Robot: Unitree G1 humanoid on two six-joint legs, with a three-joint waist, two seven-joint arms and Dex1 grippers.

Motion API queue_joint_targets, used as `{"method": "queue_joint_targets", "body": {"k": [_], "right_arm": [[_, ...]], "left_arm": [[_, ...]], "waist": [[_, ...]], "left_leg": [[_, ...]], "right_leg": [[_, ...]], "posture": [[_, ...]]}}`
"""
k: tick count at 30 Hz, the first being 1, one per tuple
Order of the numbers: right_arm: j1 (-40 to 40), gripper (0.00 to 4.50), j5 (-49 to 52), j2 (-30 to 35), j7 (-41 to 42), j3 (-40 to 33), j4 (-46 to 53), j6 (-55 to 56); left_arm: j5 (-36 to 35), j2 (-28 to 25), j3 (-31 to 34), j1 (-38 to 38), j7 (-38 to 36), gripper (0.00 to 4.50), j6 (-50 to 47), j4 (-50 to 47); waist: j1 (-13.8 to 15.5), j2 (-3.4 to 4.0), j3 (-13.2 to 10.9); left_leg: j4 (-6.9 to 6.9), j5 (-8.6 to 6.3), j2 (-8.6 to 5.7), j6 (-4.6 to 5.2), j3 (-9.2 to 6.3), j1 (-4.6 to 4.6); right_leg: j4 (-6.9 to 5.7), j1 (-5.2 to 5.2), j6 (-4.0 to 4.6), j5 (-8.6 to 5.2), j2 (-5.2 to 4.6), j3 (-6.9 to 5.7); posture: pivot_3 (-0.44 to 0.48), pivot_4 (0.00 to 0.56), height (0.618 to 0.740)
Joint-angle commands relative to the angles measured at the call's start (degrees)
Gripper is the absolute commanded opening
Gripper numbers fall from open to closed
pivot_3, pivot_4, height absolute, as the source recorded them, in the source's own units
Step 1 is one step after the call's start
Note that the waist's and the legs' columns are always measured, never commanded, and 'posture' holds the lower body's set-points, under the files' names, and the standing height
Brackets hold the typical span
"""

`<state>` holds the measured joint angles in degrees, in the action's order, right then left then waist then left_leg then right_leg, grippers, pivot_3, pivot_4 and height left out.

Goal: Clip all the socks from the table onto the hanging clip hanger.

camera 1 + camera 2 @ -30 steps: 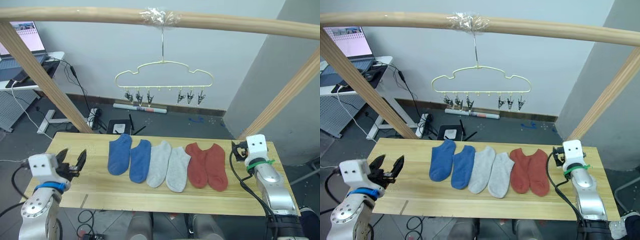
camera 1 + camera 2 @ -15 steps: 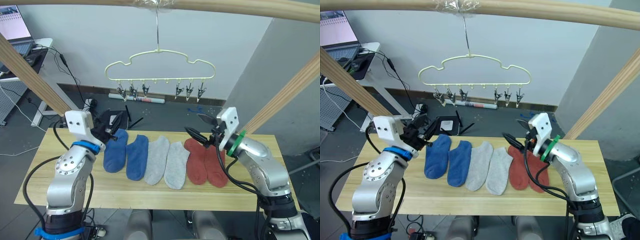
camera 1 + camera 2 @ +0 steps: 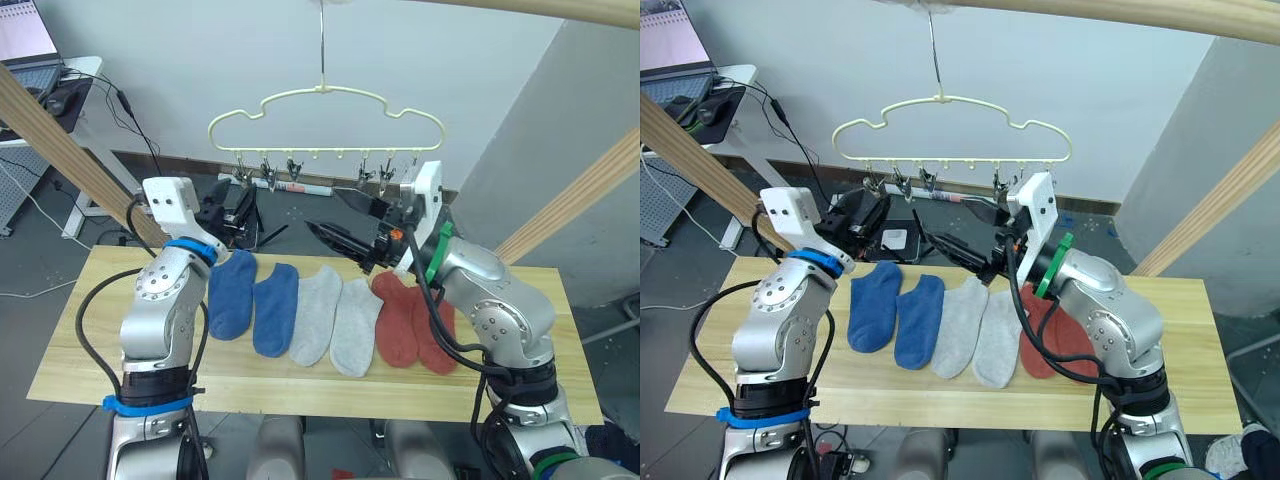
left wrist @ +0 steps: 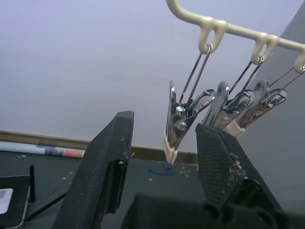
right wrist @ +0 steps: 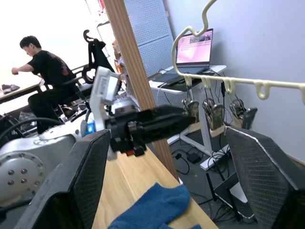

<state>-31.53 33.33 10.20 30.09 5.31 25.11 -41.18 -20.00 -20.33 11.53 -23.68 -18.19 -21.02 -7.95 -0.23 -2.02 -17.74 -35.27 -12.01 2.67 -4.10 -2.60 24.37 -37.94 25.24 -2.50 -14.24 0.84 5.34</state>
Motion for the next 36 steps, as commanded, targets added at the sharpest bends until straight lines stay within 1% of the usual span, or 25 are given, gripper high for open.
{"method": "queue_joint_targets", "body": {"k": [1, 5, 10, 22, 36], "right_arm": [[-2.43, 3.99, 2.57, -0.95, -0.96, -0.58, 3.04, -0.34], [-3.97, 3.99, 3.57, -1.29, -1.82, -0.75, 2.84, -0.49], [-4.61, 3.99, 4.33, -1.33, -2.26, -0.65, 3.15, -0.46], [-4.92, 3.99, 4.92, -1.19, -2.83, -0.23, 2.92, 0.21], [-4.89, 3.99, 5.4, -1.42, -4.2, -0.37, 3.2, -0.15]], "left_arm": [[0.29, -0.31, 0.25, -2.25, -0.51, 2.31, 1.73, 0.89], [0.5, -0.51, 0.06, -4.3, -1.04, 2.31, 2.55, 2.38], [1.95, -0.94, 0.29, -6.65, -0.32, 2.31, 3.75, 3.71], [2.12, -0.82, -0.09, -7.12, -0.65, 2.31, 3.46, 1.35], [1.22, -0.02, 0.13, -7.88, -1.46, 2.31, 3.71, 1.63]], "waist": [[-0.04, 0.0, -0.2], [-0.1, 0.01, -0.67], [-0.08, 0.05, -0.99], [-0.09, 0.06, -1.1], [-0.11, 0.06, -1.27]], "left_leg": [[-0.01, 0.0, 0.0, 0.0, -0.01, 0.0], [-0.12, 0.0, 0.0, 0.0, -0.08, 0.03], [-0.5, 0.0, 0.01, 0.0, -0.29, 0.35], [-0.62, 0.0, -0.01, 0.0, -0.36, 0.41], [-0.61, 0.0, -0.01, 0.0, -0.36, 0.42]], "right_leg": [[-0.03, 0.01, -0.01, 0.0, 0.0, -0.01], [-0.09, 0.01, -0.05, -0.03, 0.02, -0.07], [-0.09, 0.07, -0.02, -0.01, 0.01, -0.28], [-0.1, 0.07, -0.08, -0.01, 0.0, -0.33], [-0.08, 0.07, -0.08, -0.01, 0.0, -0.33]], "posture": [[0.062, 0.358, 0.74], [0.059, 0.363, 0.74], [0.059, 0.363, 0.74], [0.062, 0.371, 0.74], [0.056, 0.375, 0.74]]}}
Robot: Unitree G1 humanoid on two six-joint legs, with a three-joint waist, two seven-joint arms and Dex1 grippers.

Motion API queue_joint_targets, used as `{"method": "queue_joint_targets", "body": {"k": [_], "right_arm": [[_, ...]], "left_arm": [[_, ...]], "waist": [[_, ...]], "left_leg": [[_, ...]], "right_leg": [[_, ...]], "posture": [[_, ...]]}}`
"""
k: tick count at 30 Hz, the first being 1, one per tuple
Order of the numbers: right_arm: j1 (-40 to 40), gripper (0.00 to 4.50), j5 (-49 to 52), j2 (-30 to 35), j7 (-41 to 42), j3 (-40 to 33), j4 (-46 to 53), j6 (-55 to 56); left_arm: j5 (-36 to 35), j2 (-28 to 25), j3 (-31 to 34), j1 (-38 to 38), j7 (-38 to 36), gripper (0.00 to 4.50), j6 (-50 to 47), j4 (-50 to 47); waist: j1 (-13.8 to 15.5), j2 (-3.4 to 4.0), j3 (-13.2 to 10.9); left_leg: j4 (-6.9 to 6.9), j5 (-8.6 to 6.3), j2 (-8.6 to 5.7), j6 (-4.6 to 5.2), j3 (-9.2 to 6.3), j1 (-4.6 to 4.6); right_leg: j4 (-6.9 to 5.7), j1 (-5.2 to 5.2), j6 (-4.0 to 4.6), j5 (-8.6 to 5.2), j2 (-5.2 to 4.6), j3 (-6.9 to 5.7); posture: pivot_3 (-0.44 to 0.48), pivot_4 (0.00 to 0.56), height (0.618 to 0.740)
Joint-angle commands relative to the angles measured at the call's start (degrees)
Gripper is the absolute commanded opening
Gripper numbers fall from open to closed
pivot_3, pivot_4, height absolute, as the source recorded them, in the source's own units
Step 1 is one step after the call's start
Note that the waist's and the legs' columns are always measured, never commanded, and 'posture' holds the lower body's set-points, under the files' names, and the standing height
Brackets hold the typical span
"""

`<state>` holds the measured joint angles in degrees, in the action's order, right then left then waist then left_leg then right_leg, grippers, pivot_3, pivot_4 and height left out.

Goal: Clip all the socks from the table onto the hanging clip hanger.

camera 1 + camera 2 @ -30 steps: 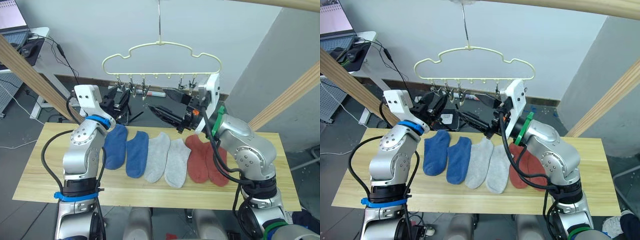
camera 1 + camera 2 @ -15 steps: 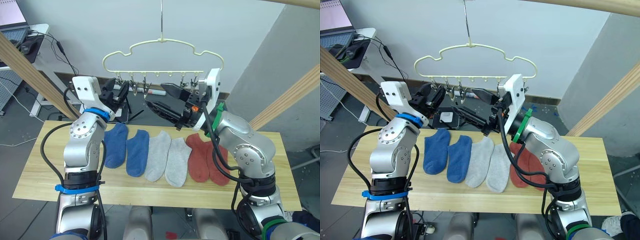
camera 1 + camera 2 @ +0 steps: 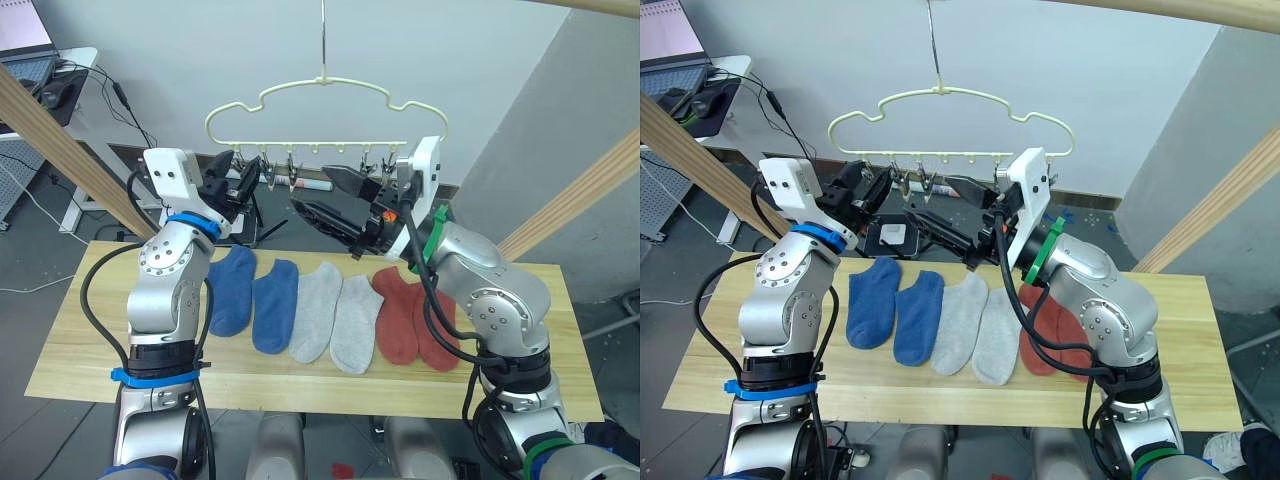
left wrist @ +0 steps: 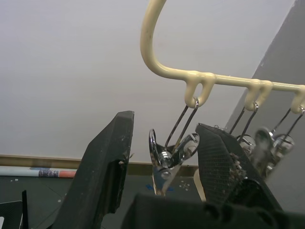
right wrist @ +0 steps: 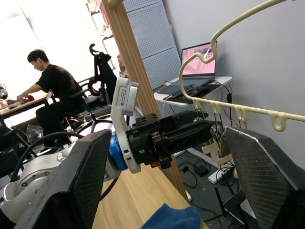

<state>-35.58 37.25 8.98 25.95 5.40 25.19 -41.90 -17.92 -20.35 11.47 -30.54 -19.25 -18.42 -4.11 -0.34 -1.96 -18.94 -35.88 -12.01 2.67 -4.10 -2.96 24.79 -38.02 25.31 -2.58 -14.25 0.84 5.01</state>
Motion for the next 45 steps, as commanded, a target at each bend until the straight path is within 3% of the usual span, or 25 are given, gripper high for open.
{"method": "queue_joint_targets", "body": {"k": [1, 5, 9, 15, 18, 23, 30, 39, 45], "right_arm": [[-0.87, 3.99, 1.47, -0.2, -0.08, -0.48, 2.98, 0.59], [-0.21, 3.99, 2.0, -0.33, -0.49, -0.88, 2.97, 0.17], [1.37, 3.99, 2.67, 0.41, -0.91, -0.96, 4.04, -0.73], [11.47, 3.99, -4.96, 7.89, -3.98, 0.47, 4.67, -0.74], [19.05, 3.99, -12.56, 13.76, -5.76, 0.56, 0.96, 1.38], [23.59, 3.99, -21.18, 17.85, -7.93, 0.71, -9.88, 3.78], [22.71, 3.99, -25.22, 16.34, -9.35, -0.13, -19.45, 1.58], [25.95, 3.99, -27.82, 16.37, -7.67, 0.93, -21.87, 0.66], [27.3, 2.11, -28.55, 16.61, -6.86, -0.81, -23.86, 1.21]], "left_arm": [[-0.92, 0.01, 0.22, -1.13, -0.55, 1.95, 1.23, -2.15], [-1.28, 0.22, 0.3, -1.19, -0.88, 0.85, 0.85, -2.39], [-1.44, 0.66, 0.45, -1.1, -0.44, 0.08, 0.6, -2.58], [-0.51, 0.01, 0.18, -0.71, 0.09, 0.05, -0.11, -2.81], [0.04, -0.49, 0.07, 0.34, 0.06, 0.05, -0.03, -2.89], [-0.29, -0.44, -0.23, 1.43, -0.43, 0.05, -0.49, -3.36], [-0.27, -0.82, -0.55, 1.38, -0.78, 0.05, -0.9, -3.37], [-0.3, -1.49, -0.25, 1.98, -1.07, 0.05, -1.16, -3.82], [-0.14, -1.61, -0.09, 1.45, -1.18, 0.05, -0.97, -3.2]], "waist": [[0.0, 0.0, -0.13], [0.0, 0.0, -0.18], [-0.01, 0.0, -0.2], [0.31, 0.0, -0.21], [0.24, -0.01, -0.24], [-0.41, 0.01, -0.3], [-1.13, 0.0, -0.33], [-1.11, 0.0, -0.32], [-1.11, -0.02, -0.31]], "left_leg": [[0.0, 0.0, 0.0, 0.0, 0.0, 0.0], [0.01, 0.0, 0.0, 0.0, 0.0, 0.0], [0.01, 0.0, 0.0, 0.0, 0.0, 0.01], [0.02, 0.0, -0.01, 0.0, -0.01, 0.02], [0.02, 0.0, -0.09, -0.01, 0.05, 0.04], [0.0, 0.01, -0.03, -0.01, 0.14, -0.01], [0.01, 0.01, -0.04, -0.02, 0.17, -0.01], [-0.02, 0.01, -0.05, -0.02, 0.17, -0.01], [-0.08, 0.01, -0.07, -0.02, 0.17, -0.01]], "right_leg": [[0.0, 0.0, 0.0, 0.0, 0.0, 0.0], [0.01, 0.0, 0.0, 0.0, 0.0, 0.0], [0.02, 0.0, 0.0, 0.0, 0.0, 0.0], [0.06, -0.01, -0.01, -0.01, -0.01, -0.01], [0.1, -0.01, -0.02, -0.01, -0.09, 0.05], [0.09, 0.02, -0.06, 0.0, -0.01, 0.18], [0.08, 0.03, -0.09, 0.02, 0.01, 0.24], [0.11, 0.0, -0.13, 0.04, 0.0, 0.25], [0.12, -0.03, -0.19, 0.07, 0.0, 0.27]], "posture": [[0.056, 0.375, 0.74], [0.056, 0.376, 0.74], [0.057, 0.376, 0.74], [0.06, 0.377, 0.74], [0.06, 0.377, 0.74], [0.06, 0.377, 0.74], [0.067, 0.37, 0.74], [0.073, 0.363, 0.74], [0.072, 0.36, 0.74]]}}
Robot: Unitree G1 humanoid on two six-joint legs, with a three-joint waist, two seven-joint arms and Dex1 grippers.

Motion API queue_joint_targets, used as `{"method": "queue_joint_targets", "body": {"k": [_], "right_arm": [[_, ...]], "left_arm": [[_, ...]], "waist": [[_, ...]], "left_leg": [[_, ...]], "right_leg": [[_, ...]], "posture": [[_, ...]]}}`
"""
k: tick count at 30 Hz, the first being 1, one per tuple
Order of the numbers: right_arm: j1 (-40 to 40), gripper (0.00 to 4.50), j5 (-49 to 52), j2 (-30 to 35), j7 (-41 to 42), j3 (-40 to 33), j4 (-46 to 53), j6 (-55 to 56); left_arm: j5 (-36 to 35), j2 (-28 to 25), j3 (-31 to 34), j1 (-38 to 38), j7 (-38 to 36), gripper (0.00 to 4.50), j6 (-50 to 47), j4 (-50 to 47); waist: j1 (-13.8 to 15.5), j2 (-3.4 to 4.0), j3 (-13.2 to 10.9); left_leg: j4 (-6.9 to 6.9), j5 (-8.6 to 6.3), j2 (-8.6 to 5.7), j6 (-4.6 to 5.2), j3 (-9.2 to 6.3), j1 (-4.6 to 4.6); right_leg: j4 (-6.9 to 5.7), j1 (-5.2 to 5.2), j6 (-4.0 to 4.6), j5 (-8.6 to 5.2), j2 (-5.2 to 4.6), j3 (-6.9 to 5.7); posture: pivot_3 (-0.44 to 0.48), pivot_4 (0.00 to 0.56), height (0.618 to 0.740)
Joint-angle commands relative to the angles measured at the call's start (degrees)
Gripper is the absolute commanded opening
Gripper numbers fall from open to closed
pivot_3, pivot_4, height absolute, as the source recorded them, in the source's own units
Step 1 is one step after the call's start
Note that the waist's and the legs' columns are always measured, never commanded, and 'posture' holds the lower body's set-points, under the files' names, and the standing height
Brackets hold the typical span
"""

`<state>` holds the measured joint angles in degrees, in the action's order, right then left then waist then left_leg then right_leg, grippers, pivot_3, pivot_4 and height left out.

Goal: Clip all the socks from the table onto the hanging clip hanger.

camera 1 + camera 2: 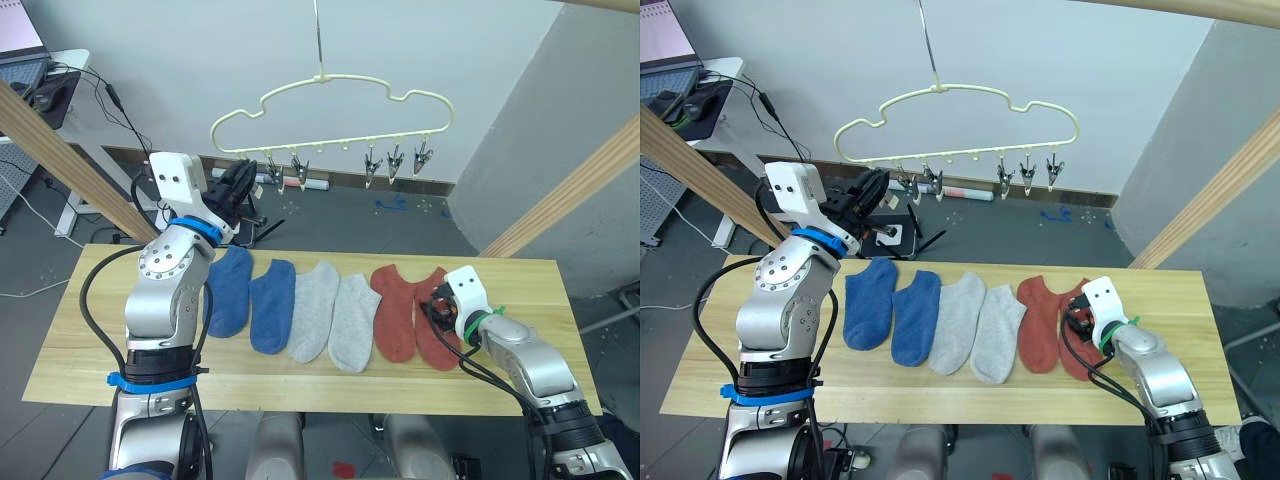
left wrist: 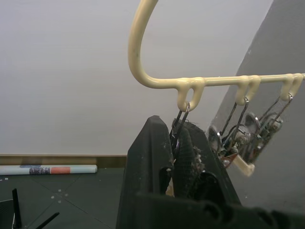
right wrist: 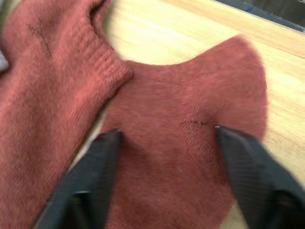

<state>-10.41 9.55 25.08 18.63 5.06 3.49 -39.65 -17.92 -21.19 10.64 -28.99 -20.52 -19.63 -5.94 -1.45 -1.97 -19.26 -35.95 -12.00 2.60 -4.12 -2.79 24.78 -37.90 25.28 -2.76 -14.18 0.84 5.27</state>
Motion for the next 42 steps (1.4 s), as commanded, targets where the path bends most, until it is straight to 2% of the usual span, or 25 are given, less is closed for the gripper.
{"method": "queue_joint_targets", "body": {"k": [1, 6, 7, 10, 13, 18, 20, 22, 26, 33, 42], "right_arm": [[2.22, 1.73, -0.81, 0.56, 0.68, -0.71, -2.14, -1.04], [2.15, 0.08, -0.54, 1.55, 2.88, -1.72, 1.53, 1.8], [2.0, 0.04, -0.52, 2.06, 3.86, -1.51, 2.85, 2.85], [0.86, 0.04, -2.8, 7.09, 10.18, 2.7, 10.4, 8.53], [-1.9, 0.04, 0.01, 7.78, 14.0, 3.67, 16.66, 7.53], [-11.29, 0.04, 3.41, 3.38, 17.29, 9.7, 24.22, 1.61], [-14.19, 0.04, 2.98, 0.62, 16.5, 12.3, 23.76, 0.48], [-17.14, 0.04, 2.2, -2.32, 15.72, 14.77, 21.87, 0.24], [-22.92, 0.04, 0.45, -7.02, 15.56, 18.28, 16.22, 0.65], [-30.33, 0.04, 0.01, -13.77, 16.28, 20.02, 7.91, 0.29], [-33.74, 0.04, -1.65, -14.95, 18.84, 21.13, 3.1, 2.96]], "left_arm": [[-0.12, -0.79, 0.77, -0.16, 0.07, 0.05, 0.28, -1.25], [-0.68, -0.64, 1.31, -0.09, 0.3, 0.05, -0.23, -1.12], [-1.09, -0.54, 1.57, -0.1, 0.41, 0.05, -0.69, -1.15], [-1.98, -1.02, 2.25, 0.34, -0.23, 0.05, -1.77, -1.32], [-5.15, -1.0, 3.91, 0.13, -0.36, 0.05, -5.08, -1.59], [-27.61, 2.54, 13.76, -2.31, 4.57, 0.05, -25.02, -2.23], [-34.16, 2.89, 16.33, -3.22, 6.8, 0.05, -30.21, -2.27], [-37.55, 2.33, 17.02, -3.93, 8.49, 0.05, -33.3, -2.35], [-39.73, 1.29, 16.34, -4.27, 9.7, 0.05, -35.06, -3.18], [-41.74, 0.86, 15.48, -3.37, 10.66, 0.05, -35.08, -4.68], [-43.87, 0.15, 14.22, -2.12, 10.93, 0.05, -35.52, -6.73]], "waist": [[0.0, 0.0, 0.0], [0.02, 0.0, 0.0], [0.01, 0.0, 0.0], [-0.11, 0.09, -0.07], [-0.52, 0.09, -0.08], [-0.45, 0.09, -0.08], [-0.34, 0.09, -0.08], [-0.35, 0.08, -0.09], [-0.32, 0.08, -0.09], [-0.24, 0.08, -0.09], [-0.02, 0.08, -0.09]], "left_leg": [[0.0, 0.0, 0.0, 0.0, 0.0, 0.0], [-0.01, 0.0, 0.0, 0.0, 0.0, 0.0], [0.0, 0.0, -0.01, 0.0, 0.0, 0.0], [0.01, 0.0, -0.03, 0.0, 0.07, 0.01], [0.01, 0.0, 0.0, 0.0, 0.12, -0.01], [-0.02, 0.0, 0.07, 0.0, 0.02, -0.04], [-0.04, 0.0, 0.05, 0.0, -0.01, -0.03], [-0.04, 0.0, 0.03, 0.0, -0.02, 0.0], [-0.05, 0.02, 0.01, -0.04, -0.02, 0.01], [-0.03, 0.05, 0.04, -0.1, -0.1, 0.01], [-0.01, 0.06, 0.02, -0.11, -0.11, 0.02]], "right_leg": [[0.0, 0.0, 0.0, 0.0, 0.0, -0.01], [0.0, 0.0, -0.01, 0.0, 0.0, 0.0], [0.0, 0.0, -0.01, 0.01, 0.0, 0.0], [0.0, 0.03, -0.02, 0.01, -0.01, 0.09], [0.0, 0.05, -0.06, 0.03, 0.02, 0.15], [-0.1, 0.05, -0.06, 0.04, 0.08, 0.06], [-0.07, 0.02, -0.07, 0.04, 0.07, 0.03], [-0.04, 0.02, -0.07, 0.04, 0.04, 0.02], [-0.06, 0.04, -0.06, 0.04, 0.01, 0.02], [-0.07, 0.05, -0.05, 0.05, 0.01, -0.09], [-0.07, 0.05, -0.04, 0.05, -0.02, -0.12]], "posture": [[0.07, 0.361, 0.74], [0.072, 0.362, 0.74], [0.072, 0.362, 0.74], [0.072, 0.362, 0.74], [0.072, 0.363, 0.74], [0.064, 0.36, 0.74], [0.06, 0.356, 0.74], [0.061, 0.354, 0.74], [0.065, 0.355, 0.74], [0.076, 0.352, 0.74], [0.088, 0.351, 0.74]]}}
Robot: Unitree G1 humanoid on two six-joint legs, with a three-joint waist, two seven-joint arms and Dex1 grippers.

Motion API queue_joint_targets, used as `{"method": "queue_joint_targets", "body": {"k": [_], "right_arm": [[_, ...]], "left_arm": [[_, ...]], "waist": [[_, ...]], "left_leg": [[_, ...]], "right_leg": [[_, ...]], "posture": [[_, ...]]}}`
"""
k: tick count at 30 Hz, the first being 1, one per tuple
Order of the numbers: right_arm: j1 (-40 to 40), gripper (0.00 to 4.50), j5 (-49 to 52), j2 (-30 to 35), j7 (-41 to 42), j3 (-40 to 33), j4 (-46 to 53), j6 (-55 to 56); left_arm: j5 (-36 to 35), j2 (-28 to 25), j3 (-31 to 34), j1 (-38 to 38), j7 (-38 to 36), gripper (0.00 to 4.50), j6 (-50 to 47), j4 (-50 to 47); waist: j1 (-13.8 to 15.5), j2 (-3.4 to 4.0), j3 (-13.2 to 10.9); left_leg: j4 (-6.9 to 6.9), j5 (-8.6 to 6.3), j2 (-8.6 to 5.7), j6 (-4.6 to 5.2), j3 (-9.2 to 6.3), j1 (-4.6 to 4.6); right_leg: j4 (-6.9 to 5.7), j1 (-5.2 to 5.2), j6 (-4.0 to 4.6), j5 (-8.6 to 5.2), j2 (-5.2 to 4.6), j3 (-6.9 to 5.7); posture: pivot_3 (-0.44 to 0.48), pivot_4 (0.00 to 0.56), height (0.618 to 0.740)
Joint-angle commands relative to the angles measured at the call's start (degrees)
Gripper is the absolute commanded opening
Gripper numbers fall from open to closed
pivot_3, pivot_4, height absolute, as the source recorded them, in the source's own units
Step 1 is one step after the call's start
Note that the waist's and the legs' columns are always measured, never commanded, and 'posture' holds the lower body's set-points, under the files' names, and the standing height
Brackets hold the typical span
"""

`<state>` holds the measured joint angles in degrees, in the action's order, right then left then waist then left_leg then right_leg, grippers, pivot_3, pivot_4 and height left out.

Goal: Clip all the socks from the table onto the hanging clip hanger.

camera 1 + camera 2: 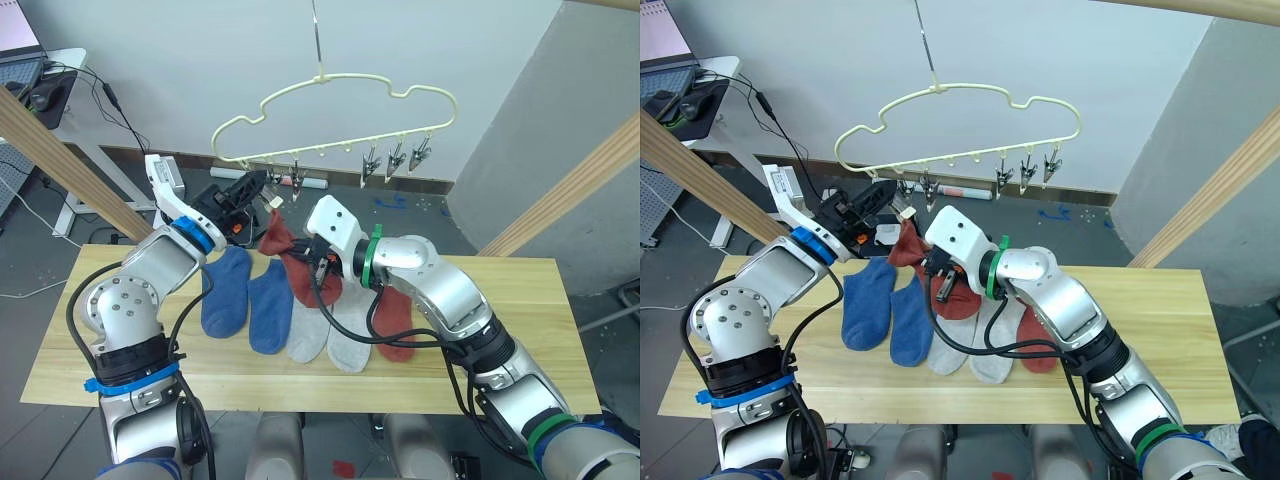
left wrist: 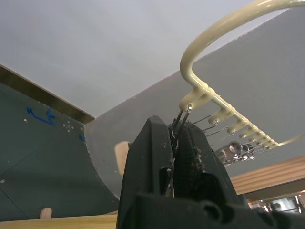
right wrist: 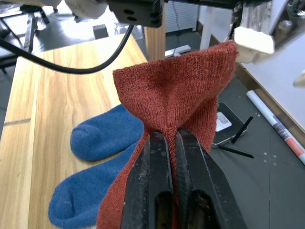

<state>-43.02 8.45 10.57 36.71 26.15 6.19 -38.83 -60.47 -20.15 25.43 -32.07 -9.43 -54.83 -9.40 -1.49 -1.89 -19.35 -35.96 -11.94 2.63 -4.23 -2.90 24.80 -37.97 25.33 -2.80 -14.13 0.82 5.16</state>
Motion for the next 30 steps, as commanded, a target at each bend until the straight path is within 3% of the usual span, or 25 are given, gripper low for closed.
{"method": "queue_joint_targets", "body": {"k": [1, 18, 28, 30], "right_arm": [[-1.43, 0.04, -0.85, -0.62, 0.74, -0.14, -0.01, 2.48], [-2.96, 0.04, -1.73, -1.24, 0.38, -1.96, -1.19, 3.49], [-2.35, 0.0, -3.51, -2.43, -1.19, -2.09, -2.12, 4.83], [-2.63, 0.0, -4.82, -2.04, -1.34, -1.5, -3.06, 6.61]], "left_arm": [[-1.53, -1.01, -0.69, 1.26, -0.17, 0.05, -0.33, -3.6], [-0.25, -3.06, -3.15, 2.29, -3.07, 0.05, 1.24, -3.88], [-3.99, -2.52, -1.45, 1.46, -2.8, 3.12, 1.66, -3.81], [-3.33, -3.11, -1.56, 1.89, -2.81, 3.12, 2.04, -3.82]], "waist": [[-0.01, 0.0, 0.0], [-0.01, 0.0, 0.0], [0.0, 0.0, 0.0], [0.0, 0.0, 0.0]], "left_leg": [[0.0, 0.0, 0.0, 0.0, 0.0, 0.0], [0.0, 0.0, 0.0, 0.0, -0.02, 0.02], [0.0, 0.0, 0.0, 0.0, -0.02, 0.02], [0.0, 0.0, 0.0, 0.0, -0.02, 0.03]], "right_leg": [[0.0, 0.0, 0.0, 0.0, 0.0, 0.0], [0.01, 0.01, 0.0, 0.0, -0.01, -0.02], [0.0, 0.01, 0.02, 0.01, -0.01, -0.03], [0.0, 0.01, 0.03, 0.02, -0.02, -0.02]], "posture": [[0.088, 0.351, 0.74], [0.074, 0.337, 0.74], [0.08, 0.331, 0.74], [0.081, 0.329, 0.74]]}}
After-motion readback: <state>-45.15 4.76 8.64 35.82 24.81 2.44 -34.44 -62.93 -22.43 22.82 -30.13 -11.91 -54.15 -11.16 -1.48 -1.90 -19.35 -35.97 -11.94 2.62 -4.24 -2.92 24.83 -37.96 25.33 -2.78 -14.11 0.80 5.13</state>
